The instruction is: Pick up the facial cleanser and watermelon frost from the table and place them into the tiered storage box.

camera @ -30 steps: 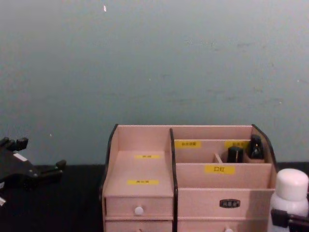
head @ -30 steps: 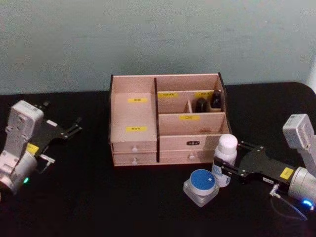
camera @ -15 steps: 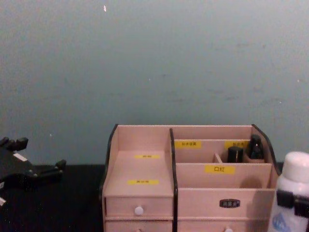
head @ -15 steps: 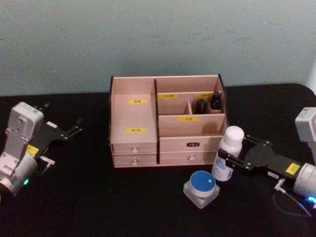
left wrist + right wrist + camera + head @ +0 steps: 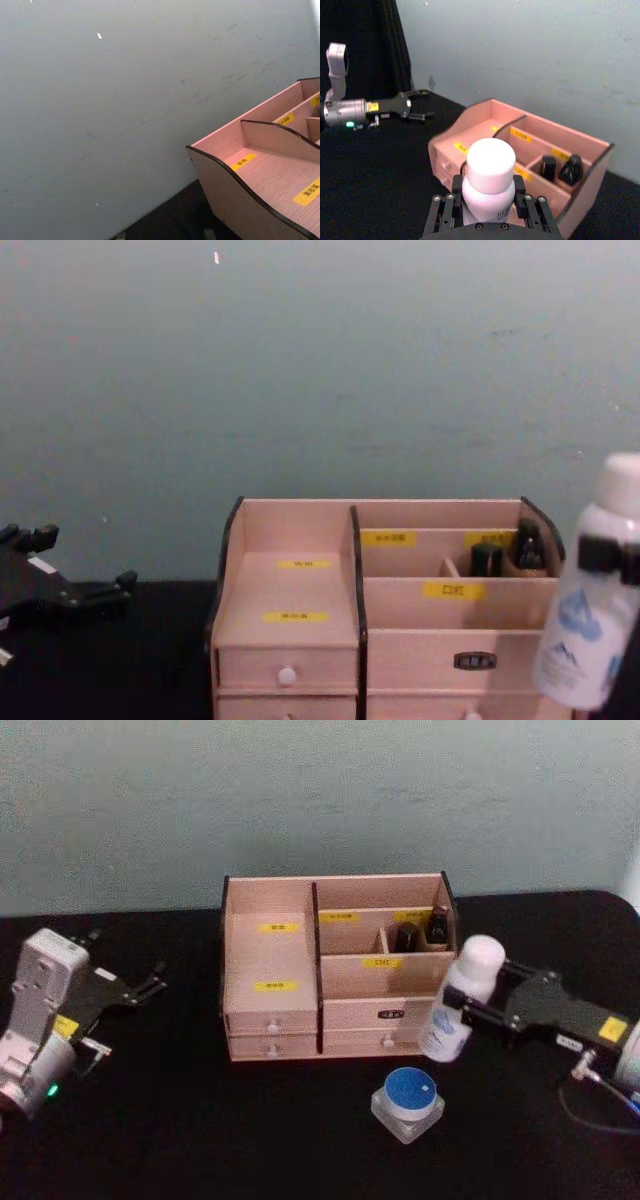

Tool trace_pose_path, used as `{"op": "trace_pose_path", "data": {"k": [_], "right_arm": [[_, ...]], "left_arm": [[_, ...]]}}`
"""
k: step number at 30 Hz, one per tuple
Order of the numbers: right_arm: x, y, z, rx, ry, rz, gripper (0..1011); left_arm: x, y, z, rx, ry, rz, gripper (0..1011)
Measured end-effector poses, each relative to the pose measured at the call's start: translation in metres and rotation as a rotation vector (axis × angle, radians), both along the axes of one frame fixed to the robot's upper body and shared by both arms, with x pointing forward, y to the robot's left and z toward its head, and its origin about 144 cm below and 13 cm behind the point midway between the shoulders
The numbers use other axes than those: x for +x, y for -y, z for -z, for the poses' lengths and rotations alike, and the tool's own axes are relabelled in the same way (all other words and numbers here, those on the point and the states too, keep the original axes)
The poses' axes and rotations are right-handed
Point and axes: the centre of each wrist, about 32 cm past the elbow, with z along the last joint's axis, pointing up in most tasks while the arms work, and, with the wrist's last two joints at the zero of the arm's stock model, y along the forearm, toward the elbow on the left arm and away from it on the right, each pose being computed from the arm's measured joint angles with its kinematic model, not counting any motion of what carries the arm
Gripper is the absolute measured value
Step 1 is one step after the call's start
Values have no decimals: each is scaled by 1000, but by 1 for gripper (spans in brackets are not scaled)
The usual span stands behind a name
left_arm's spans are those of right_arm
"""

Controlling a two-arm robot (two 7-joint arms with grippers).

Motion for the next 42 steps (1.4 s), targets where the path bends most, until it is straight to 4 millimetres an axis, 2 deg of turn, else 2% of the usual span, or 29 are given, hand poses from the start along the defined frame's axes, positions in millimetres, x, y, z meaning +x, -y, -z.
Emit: {"op": "trace_pose_path", "data": {"k": [5,11,24,30,42], "right_arm": [[11,-9,-13,5,16,1,603],[36,-30,-26,0,44,11,603],[88,-73,-36,-45,65,36,603],[102,-84,-37,-60,70,45,603],[113,-96,-34,-85,66,76,603]], "left_arm": [[0,0,0,0,0,0,1001],[0,0,0,0,0,0,1001],[0,0,0,0,0,0,1001],[0,0,0,0,0,0,1001],[0,0,0,0,0,0,1001]]}}
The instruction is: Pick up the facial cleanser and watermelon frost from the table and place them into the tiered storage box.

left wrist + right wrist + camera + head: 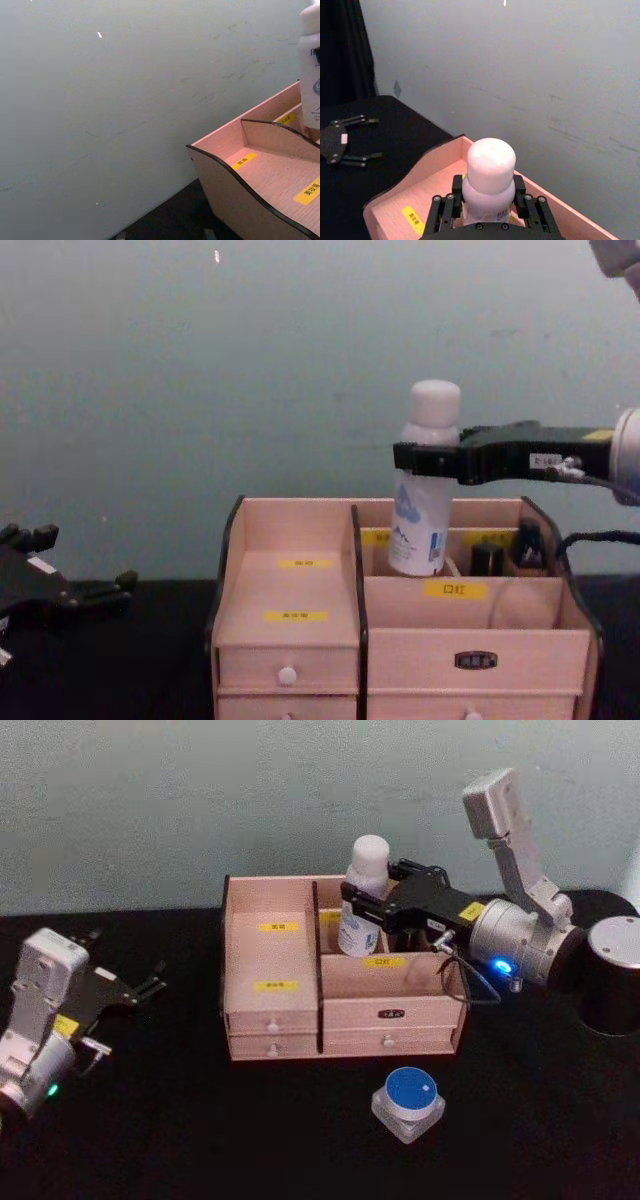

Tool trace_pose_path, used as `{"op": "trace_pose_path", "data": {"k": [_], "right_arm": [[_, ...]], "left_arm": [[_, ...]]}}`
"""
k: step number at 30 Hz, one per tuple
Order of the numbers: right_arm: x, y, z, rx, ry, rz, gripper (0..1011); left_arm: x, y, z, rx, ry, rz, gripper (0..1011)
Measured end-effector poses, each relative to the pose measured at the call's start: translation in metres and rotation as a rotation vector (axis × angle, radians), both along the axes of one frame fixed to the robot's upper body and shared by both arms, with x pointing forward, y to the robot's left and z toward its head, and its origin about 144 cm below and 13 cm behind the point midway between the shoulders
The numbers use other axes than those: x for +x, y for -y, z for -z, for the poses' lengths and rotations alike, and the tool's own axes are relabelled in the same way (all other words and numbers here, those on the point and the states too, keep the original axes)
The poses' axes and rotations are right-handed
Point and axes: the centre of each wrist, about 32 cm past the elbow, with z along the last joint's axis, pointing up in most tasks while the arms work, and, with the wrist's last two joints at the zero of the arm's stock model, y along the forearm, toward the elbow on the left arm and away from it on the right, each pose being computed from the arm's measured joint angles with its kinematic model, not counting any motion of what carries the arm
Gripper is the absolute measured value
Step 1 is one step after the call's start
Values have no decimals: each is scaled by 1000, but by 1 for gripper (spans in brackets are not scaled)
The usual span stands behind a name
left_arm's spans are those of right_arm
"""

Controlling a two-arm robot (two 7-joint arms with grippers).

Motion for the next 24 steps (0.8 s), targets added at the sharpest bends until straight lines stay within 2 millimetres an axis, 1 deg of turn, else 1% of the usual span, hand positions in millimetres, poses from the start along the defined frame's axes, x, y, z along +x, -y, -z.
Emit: {"op": "trace_pose_path", "data": {"k": [18,24], "right_arm": [[6,-3,3,12,-10,35,603],[7,-2,8,8,-21,40,603]], "left_arm": [[0,0,0,0,0,0,1001],[0,0,0,0,0,0,1001]]}}
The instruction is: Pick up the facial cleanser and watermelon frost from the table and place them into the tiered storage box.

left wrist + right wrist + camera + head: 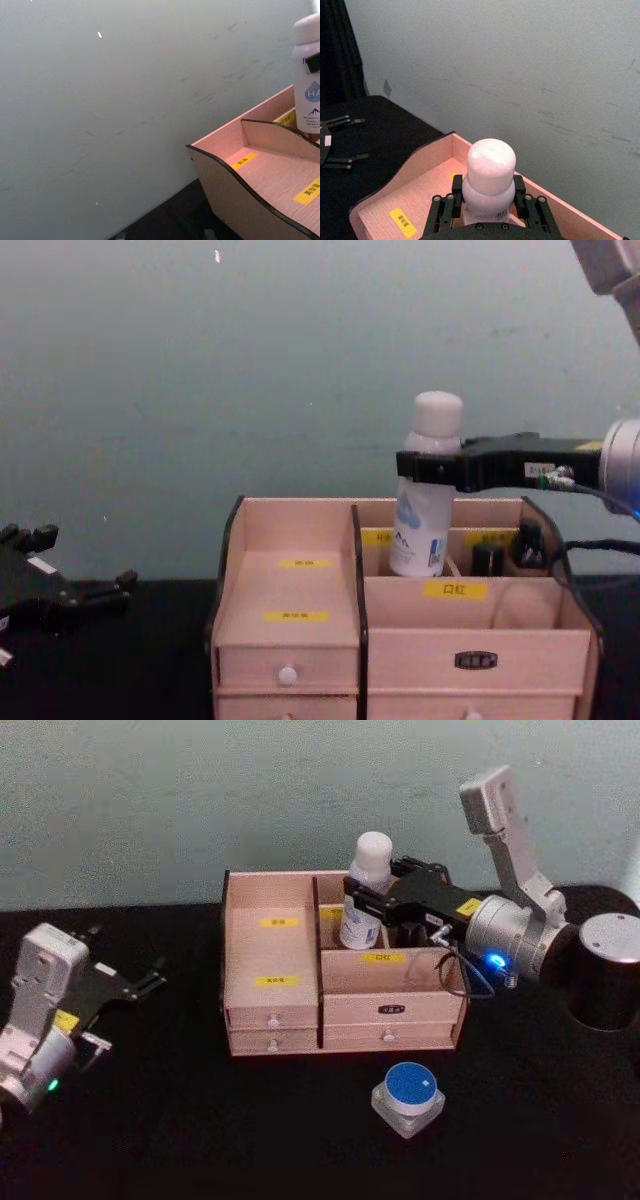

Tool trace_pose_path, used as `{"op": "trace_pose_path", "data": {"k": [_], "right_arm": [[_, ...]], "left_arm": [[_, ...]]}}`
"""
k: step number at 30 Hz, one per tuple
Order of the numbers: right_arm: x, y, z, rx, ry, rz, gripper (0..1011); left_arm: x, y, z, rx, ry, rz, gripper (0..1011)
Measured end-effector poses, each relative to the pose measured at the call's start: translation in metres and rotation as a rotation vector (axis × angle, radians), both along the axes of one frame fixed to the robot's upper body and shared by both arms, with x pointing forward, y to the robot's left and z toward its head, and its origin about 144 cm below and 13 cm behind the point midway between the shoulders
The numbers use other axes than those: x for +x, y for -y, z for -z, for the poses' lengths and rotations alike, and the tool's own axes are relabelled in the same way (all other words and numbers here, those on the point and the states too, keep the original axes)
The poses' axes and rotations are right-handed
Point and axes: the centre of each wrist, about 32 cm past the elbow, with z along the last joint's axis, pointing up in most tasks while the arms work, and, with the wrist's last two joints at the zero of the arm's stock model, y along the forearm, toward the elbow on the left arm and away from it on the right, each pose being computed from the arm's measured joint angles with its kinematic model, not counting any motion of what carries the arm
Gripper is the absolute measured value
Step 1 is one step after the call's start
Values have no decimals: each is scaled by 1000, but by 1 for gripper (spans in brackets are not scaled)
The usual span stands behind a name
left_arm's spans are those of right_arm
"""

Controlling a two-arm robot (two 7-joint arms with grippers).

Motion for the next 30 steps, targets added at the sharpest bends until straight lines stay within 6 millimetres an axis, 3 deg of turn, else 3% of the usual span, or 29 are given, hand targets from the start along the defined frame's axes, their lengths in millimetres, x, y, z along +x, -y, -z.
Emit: {"op": "trace_pose_path", "data": {"k": [30], "right_arm": [[6,-1,28,-7,-59,18,603]], "left_arm": [[0,0,0,0,0,0,1001]]}}
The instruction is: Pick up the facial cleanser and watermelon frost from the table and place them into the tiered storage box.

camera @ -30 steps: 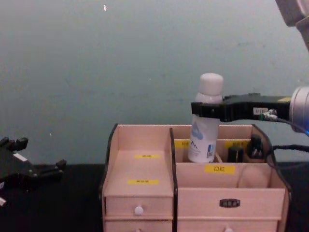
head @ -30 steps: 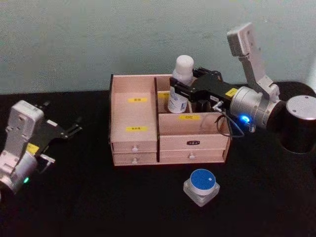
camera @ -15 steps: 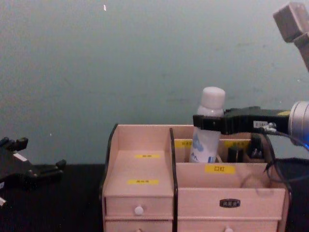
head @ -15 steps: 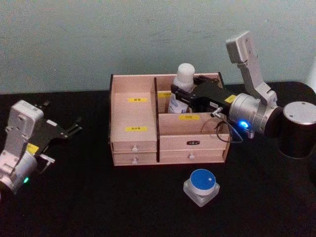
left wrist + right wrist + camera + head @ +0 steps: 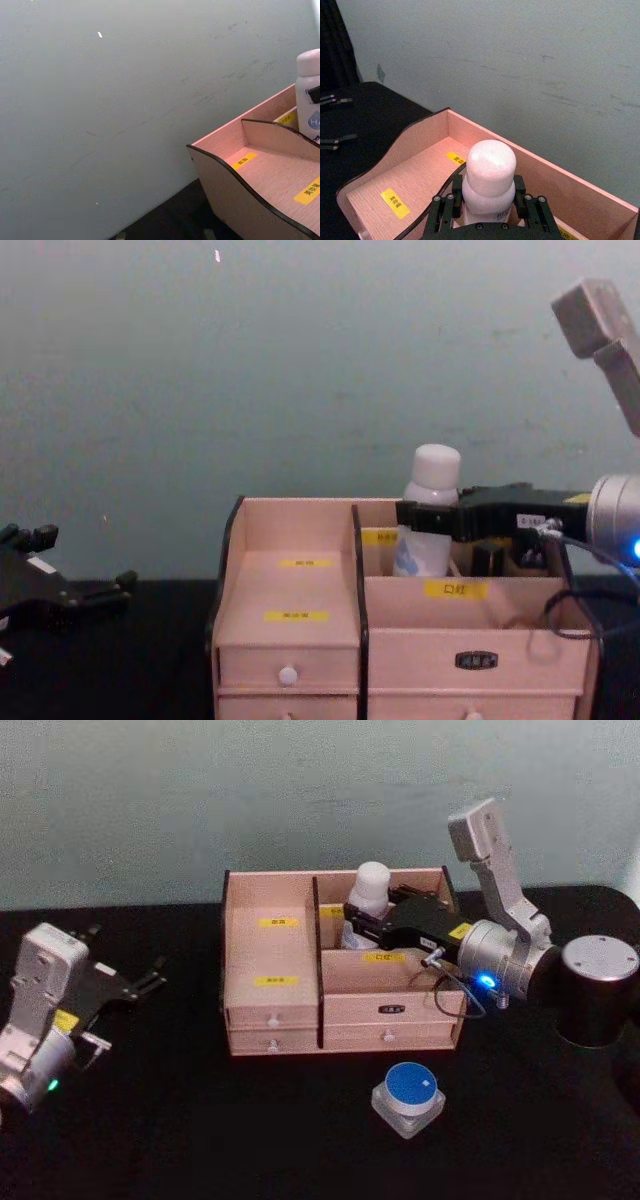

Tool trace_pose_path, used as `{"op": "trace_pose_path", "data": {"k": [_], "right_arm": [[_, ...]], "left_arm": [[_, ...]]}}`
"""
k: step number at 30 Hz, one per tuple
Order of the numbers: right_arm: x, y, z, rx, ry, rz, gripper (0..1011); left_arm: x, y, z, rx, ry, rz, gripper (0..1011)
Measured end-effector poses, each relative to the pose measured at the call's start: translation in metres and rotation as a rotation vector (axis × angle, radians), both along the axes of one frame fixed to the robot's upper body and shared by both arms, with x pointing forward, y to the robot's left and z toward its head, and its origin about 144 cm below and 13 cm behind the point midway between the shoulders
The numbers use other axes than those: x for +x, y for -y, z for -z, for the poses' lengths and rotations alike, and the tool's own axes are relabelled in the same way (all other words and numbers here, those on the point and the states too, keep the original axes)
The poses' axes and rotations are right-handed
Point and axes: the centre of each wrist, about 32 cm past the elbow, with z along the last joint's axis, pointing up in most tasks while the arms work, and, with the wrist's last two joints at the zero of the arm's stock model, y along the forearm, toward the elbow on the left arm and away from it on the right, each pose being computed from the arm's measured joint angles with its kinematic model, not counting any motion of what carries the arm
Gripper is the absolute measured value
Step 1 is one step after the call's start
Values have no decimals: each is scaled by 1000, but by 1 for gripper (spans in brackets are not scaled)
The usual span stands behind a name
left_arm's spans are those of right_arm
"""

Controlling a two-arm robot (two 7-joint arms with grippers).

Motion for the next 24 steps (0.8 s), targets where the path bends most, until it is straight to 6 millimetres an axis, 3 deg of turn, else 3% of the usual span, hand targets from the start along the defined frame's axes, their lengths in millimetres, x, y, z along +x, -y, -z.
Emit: {"op": "trace_pose_path", "data": {"k": [15,18,20,24], "right_arm": [[0,-1,0,-8,9,-3,613],[0,-1,0,-7,9,-3,667],[0,-1,0,-7,8,-3,769],[0,-1,0,-6,8,-3,876]], "left_arm": [[0,0,0,0,0,0,1001],[0,0,0,0,0,0,1001],[0,0,0,0,0,0,1001],[0,0,0,0,0,0,1001]]}}
